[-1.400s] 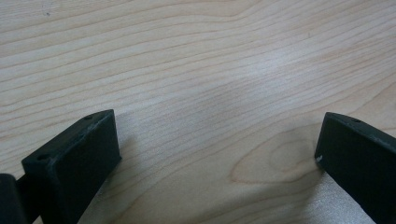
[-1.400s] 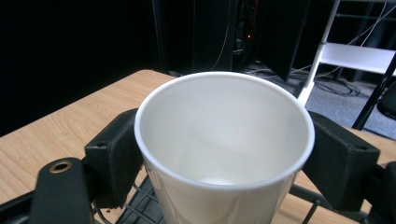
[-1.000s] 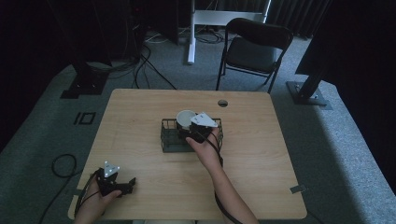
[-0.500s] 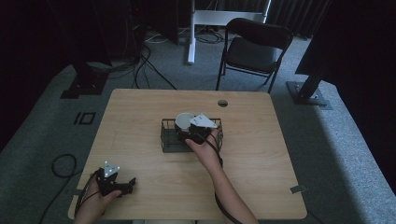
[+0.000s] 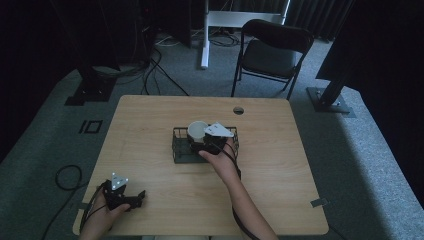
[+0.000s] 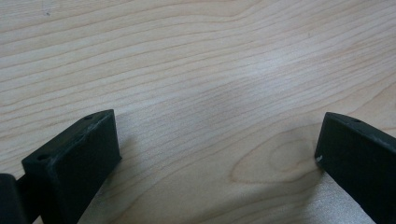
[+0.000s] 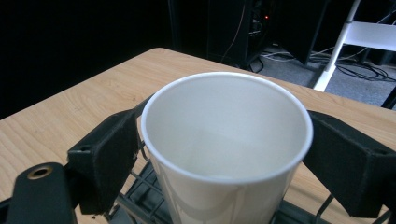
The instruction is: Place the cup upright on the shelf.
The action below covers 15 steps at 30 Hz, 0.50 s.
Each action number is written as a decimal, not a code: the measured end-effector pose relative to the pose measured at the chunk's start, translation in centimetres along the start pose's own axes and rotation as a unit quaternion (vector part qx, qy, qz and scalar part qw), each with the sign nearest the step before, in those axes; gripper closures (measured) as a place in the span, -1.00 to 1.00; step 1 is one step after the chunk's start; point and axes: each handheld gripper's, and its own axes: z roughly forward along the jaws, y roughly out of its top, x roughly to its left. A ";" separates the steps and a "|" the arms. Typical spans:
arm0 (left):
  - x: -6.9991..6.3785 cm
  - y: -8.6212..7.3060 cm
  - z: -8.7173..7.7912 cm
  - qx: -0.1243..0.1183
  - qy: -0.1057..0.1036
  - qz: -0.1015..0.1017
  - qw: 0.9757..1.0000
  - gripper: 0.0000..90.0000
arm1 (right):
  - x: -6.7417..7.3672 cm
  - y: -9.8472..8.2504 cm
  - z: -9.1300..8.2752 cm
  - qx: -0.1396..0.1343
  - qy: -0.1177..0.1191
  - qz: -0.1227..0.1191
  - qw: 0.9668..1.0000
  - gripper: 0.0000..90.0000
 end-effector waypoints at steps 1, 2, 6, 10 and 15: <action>0.0 0.0 0.0 0.000 0.000 0.000 1.000 -1.00 | -0.1 0.0 -0.1 0.002 0.005 -0.005 1.000 -0.74; 0.0 0.0 0.0 0.000 0.000 0.000 1.000 -1.00 | -0.1 0.0 -0.2 0.002 0.006 -0.005 1.000 -0.74; 0.0 0.0 0.0 0.000 0.000 0.000 1.000 -1.00 | -0.2 -0.2 -0.5 0.010 0.005 -0.010 1.000 -0.74; 0.0 0.0 0.0 0.000 0.000 0.000 1.000 -1.00 | -0.2 -0.5 -0.7 0.015 0.004 -0.007 1.000 -0.74; 0.0 0.0 0.0 0.000 0.000 0.000 1.000 -1.00 | -0.4 -0.8 -1.3 0.011 0.004 -0.006 1.000 -0.73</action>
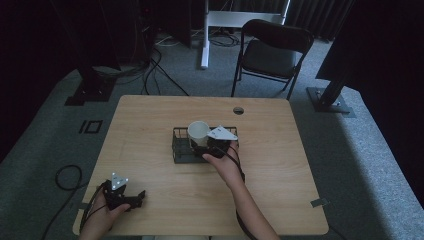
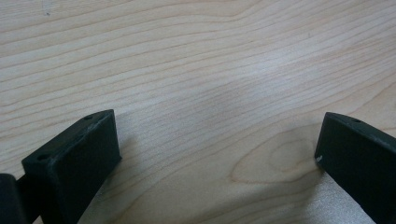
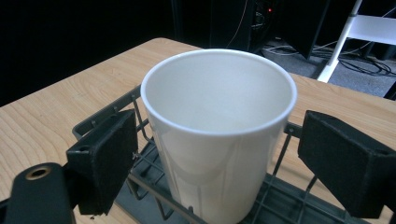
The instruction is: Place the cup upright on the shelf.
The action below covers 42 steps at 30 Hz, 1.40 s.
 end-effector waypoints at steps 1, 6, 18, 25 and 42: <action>0.0 0.0 0.0 0.000 0.000 0.000 1.000 -1.00 | 0.0 0.0 -0.2 -0.001 0.000 0.000 1.000 -0.73; 0.0 0.0 0.0 0.000 0.000 0.000 1.000 -1.00 | -0.1 0.0 -0.9 -0.004 -0.002 -0.007 1.000 -0.73; 0.0 0.0 0.0 0.000 0.000 0.000 1.000 -1.00 | -1.0 -0.6 -2.5 -0.007 -0.003 -0.006 1.000 -0.73; 0.0 0.0 0.0 0.000 0.000 0.000 1.000 -1.00 | -1.4 -1.1 -3.8 -0.007 -0.006 0.001 1.000 -0.73; 0.0 0.0 0.0 -0.001 0.000 0.000 1.000 -1.00 | -4.1 -2.6 -7.2 -0.012 -0.038 0.002 0.999 -0.73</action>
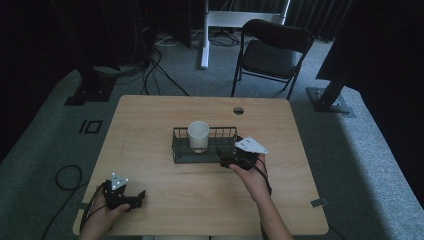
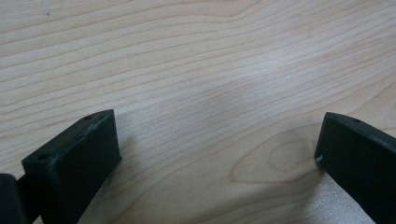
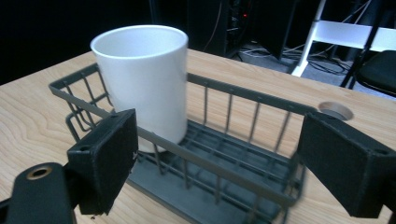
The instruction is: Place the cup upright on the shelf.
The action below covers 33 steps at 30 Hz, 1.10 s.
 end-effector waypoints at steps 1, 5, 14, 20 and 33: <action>0.0 0.0 0.0 0.000 0.000 0.000 1.000 -1.00 | -0.2 -0.1 -0.2 0.000 -0.002 0.001 1.000 -0.73; 0.0 0.0 0.0 0.000 0.000 0.000 1.000 -1.00 | -0.9 -0.7 -1.1 0.004 -0.011 0.003 1.000 -0.73; 0.0 0.0 0.0 0.000 0.000 0.000 1.000 -1.00 | -2.9 -1.9 -2.7 0.004 -0.031 0.020 0.999 -0.73; 0.0 0.0 0.0 0.000 0.000 0.001 1.000 -1.00 | -4.1 -3.2 -3.3 0.016 -0.049 0.023 0.998 -0.73; 0.0 0.0 0.0 0.000 0.000 0.001 1.000 -1.00 | -6.8 -6.0 -4.4 0.040 -0.094 0.035 0.994 -0.73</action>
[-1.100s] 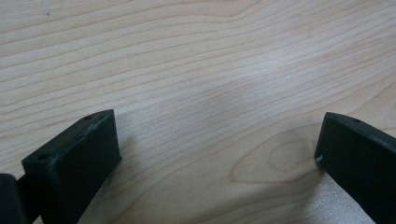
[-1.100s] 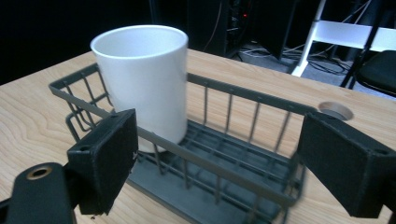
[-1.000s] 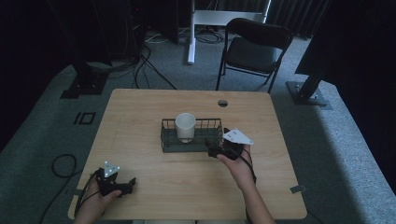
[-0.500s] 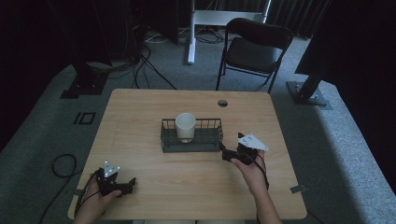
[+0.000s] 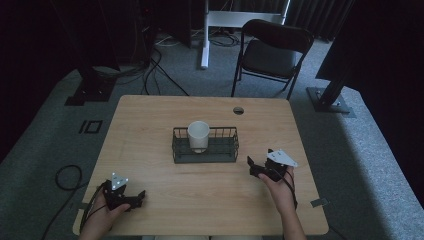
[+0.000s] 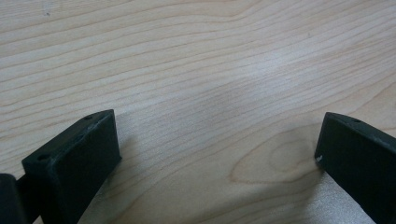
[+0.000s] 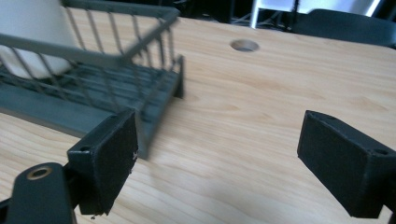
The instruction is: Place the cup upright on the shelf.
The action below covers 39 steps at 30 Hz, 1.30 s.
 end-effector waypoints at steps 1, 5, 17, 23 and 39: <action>0.0 0.0 0.0 0.000 0.000 0.000 1.000 -1.00 | -0.3 -0.2 0.0 0.002 -0.005 0.003 1.000 -0.73; 0.0 0.0 0.0 0.000 0.000 0.000 1.000 -1.00 | -1.4 -1.1 -0.1 0.014 -0.025 0.012 1.000 -0.73; 0.0 0.0 0.0 0.000 0.000 0.000 1.000 -1.00 | -4.1 -3.1 -0.3 0.060 -0.084 0.033 0.994 -0.73; 0.0 0.0 0.0 0.000 0.000 0.000 1.000 -1.00 | -5.0 -3.4 -0.7 0.076 -0.097 0.042 0.991 -0.73; 0.0 0.0 0.0 0.000 0.000 0.000 1.000 -1.00 | -6.9 -4.9 -1.3 0.120 -0.083 0.051 0.988 -0.73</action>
